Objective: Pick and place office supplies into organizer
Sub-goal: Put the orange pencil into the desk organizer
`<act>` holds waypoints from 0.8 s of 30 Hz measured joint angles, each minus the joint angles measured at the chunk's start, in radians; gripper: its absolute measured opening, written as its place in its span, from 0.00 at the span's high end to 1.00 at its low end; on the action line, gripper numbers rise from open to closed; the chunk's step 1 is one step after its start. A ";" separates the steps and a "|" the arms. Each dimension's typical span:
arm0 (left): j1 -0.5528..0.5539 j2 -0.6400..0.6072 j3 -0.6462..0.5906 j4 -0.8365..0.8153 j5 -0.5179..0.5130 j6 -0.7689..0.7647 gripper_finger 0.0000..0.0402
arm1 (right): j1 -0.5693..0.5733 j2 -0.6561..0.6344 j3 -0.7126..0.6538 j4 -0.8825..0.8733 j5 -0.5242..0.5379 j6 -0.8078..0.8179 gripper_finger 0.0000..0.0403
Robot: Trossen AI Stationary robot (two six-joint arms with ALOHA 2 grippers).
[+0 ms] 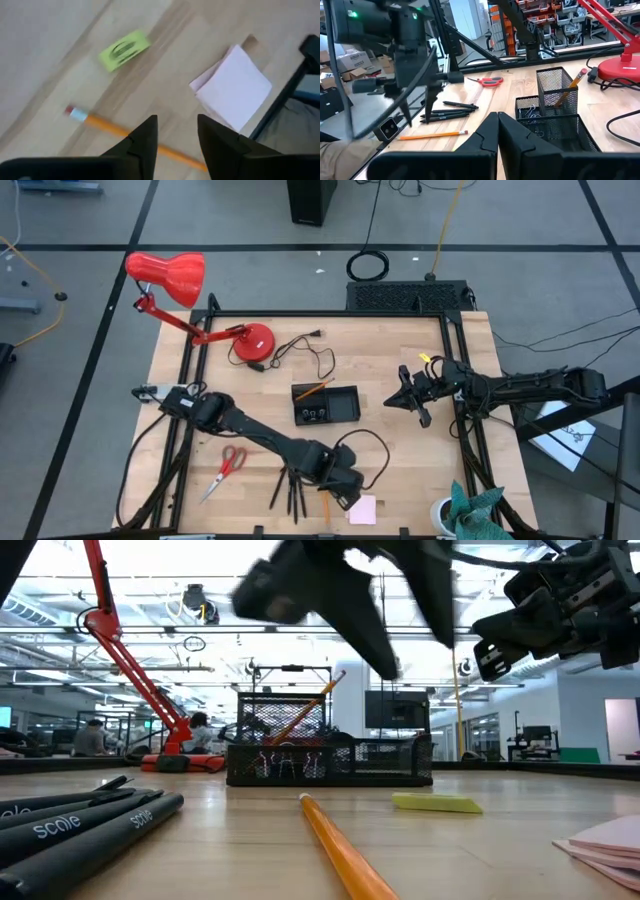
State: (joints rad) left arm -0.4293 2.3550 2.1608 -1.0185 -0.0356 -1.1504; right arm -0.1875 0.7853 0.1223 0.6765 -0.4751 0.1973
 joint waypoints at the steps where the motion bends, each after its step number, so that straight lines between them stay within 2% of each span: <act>1: -0.002 0.000 0.001 -0.025 0.000 -0.027 0.68 | 0.000 0.000 0.000 -0.001 0.000 0.000 1.00; 4: -0.011 0.002 -0.022 -0.062 0.000 -0.076 0.73 | 0.000 0.000 0.000 -0.017 0.000 0.000 1.00; 7: -0.009 0.002 -0.068 -0.062 0.019 -0.137 0.72 | 0.000 0.000 0.000 -0.037 -0.001 0.000 1.00; 12: 0.007 0.004 -0.105 -0.053 0.038 -0.239 0.64 | 0.000 0.000 0.000 -0.038 0.000 0.000 1.00; 18: 0.024 0.004 -0.130 -0.019 0.009 -0.297 0.53 | 0.000 0.000 0.000 -0.038 -0.001 0.000 1.00; 24: 0.026 0.004 -0.180 -0.028 0.032 -0.329 0.51 | 0.000 0.000 0.000 -0.040 -0.001 0.000 1.00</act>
State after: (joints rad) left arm -0.4038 2.3589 1.9804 -1.0461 -0.0033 -1.4792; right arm -0.1875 0.7853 0.1223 0.6361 -0.4759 0.1974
